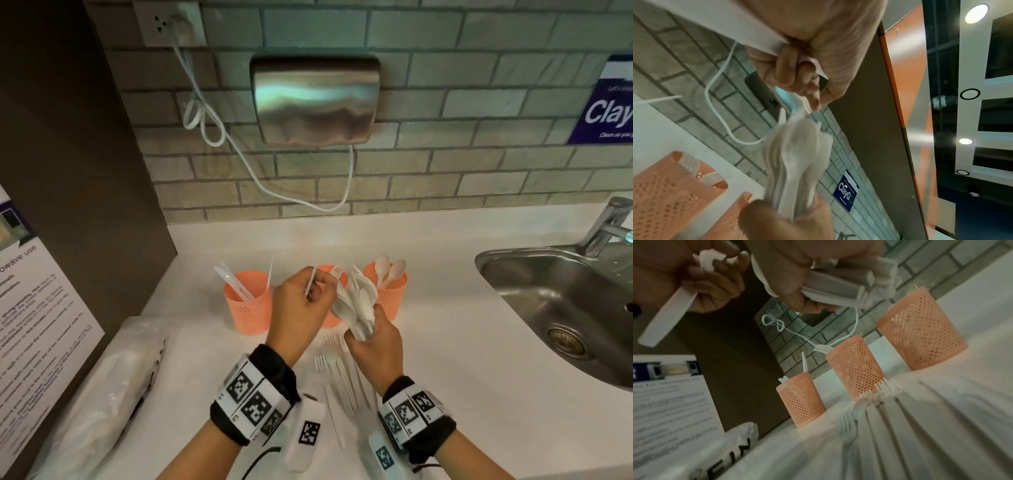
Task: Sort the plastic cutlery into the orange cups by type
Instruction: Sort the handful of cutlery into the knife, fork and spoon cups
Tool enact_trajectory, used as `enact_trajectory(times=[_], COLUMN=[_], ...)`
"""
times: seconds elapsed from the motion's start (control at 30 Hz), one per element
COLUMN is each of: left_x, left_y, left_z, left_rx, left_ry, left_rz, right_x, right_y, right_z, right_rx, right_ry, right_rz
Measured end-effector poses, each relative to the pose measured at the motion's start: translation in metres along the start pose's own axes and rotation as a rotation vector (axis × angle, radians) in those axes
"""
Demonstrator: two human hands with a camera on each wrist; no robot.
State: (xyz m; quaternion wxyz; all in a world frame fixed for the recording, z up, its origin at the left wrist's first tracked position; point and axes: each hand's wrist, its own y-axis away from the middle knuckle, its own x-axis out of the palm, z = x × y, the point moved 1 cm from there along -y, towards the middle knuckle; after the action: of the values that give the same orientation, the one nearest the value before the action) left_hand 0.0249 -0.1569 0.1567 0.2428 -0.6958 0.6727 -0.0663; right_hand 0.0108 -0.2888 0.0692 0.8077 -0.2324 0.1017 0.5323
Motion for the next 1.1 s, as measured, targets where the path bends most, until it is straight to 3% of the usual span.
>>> enact_trajectory(times=[0.23,0.43,0.63,0.9,0.97,1.1], left_x=[0.014,0.019,0.015,0.02,0.019,0.002], left_y=[0.003,-0.002,-0.012,-0.017,-0.021,-0.035], left_z=[-0.002,0.001,-0.012,-0.001,-0.003,-0.016], left_rx=[0.004,-0.071,-0.061,-0.02,-0.003,0.023], left_ry=[-0.322,-0.219,-0.202,-0.441,-0.376,-0.009], left_rz=[0.013,0.053,-0.13,0.005,-0.037,-0.271], right_x=[-0.001,-0.001,0.002,0.009,0.007,0.002], right_y=[0.002,0.004,0.003,0.0,-0.001,-0.003], right_z=[-0.001,-0.011,-0.015,-0.014,-0.014,-0.016], right_rx=[-0.122,-0.132,-0.101,-0.095,-0.088,-0.05], right_ry=[0.156,0.169,0.073,0.013,-0.001,-0.044], right_rz=[-0.011,-0.052,-0.01,0.016,0.022,0.036])
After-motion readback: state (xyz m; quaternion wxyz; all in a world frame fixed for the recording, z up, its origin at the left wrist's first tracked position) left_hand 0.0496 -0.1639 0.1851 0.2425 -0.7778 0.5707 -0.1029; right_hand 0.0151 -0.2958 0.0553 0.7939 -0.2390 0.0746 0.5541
